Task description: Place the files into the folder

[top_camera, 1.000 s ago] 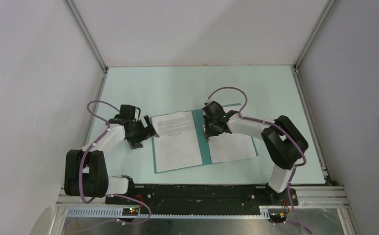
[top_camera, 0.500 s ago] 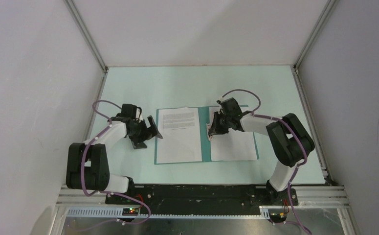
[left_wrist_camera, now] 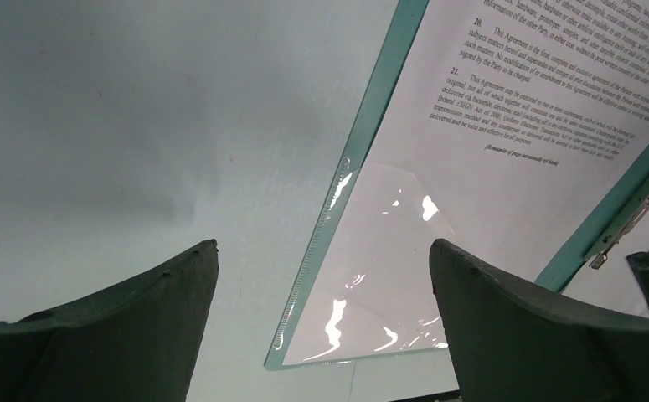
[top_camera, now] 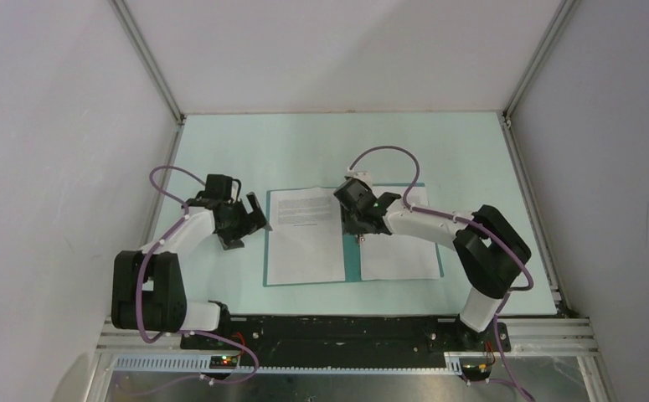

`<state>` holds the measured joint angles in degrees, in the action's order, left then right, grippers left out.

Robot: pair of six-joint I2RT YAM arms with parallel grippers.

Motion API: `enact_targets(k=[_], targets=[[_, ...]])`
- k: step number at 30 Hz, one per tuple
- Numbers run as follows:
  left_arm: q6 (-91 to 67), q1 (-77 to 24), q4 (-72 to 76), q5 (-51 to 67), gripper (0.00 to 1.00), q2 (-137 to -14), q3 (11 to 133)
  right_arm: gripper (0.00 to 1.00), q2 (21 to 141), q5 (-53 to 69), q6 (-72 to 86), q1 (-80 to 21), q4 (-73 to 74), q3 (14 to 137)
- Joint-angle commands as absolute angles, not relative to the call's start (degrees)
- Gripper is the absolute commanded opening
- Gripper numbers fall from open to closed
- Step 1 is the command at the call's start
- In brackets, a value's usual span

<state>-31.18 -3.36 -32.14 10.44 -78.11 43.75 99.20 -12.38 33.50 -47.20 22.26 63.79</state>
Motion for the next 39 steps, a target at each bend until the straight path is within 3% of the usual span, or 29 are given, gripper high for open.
enact_targets(k=[1, 17, 22, 25, 33, 39], targets=[[-32.11, -3.52, -31.49, 8.92, 1.00, -76.38, 44.64, 0.41, 101.78, -26.22, 34.27, -48.05, 28.74, 69.47], [-31.60, -3.51, -31.55, 9.09, 1.00, -76.38, 44.60, 0.33, 110.83, -25.58, 33.85, -48.57, 33.39, 75.58], [-31.32, -3.53, -31.51, 9.05, 1.00, -76.37, 44.75, 0.49, 110.77, -26.54, 33.86, -48.81, 34.86, 75.76], [-31.25, -3.56, -31.53, 9.22, 1.00, -76.60, 44.77, 0.48, 111.93, -26.32, 33.99, -48.76, 34.90, 75.72], [-31.03, -3.51, -31.71, 9.29, 1.00, -76.50, 44.56, 0.13, 111.69, -18.70, 33.59, -46.24, 29.30, 71.23], [-30.68, -3.43, -31.83, 9.85, 1.00, -77.72, 44.88, 0.04, 106.88, -9.70, 31.33, -42.53, 22.67, 65.71]])
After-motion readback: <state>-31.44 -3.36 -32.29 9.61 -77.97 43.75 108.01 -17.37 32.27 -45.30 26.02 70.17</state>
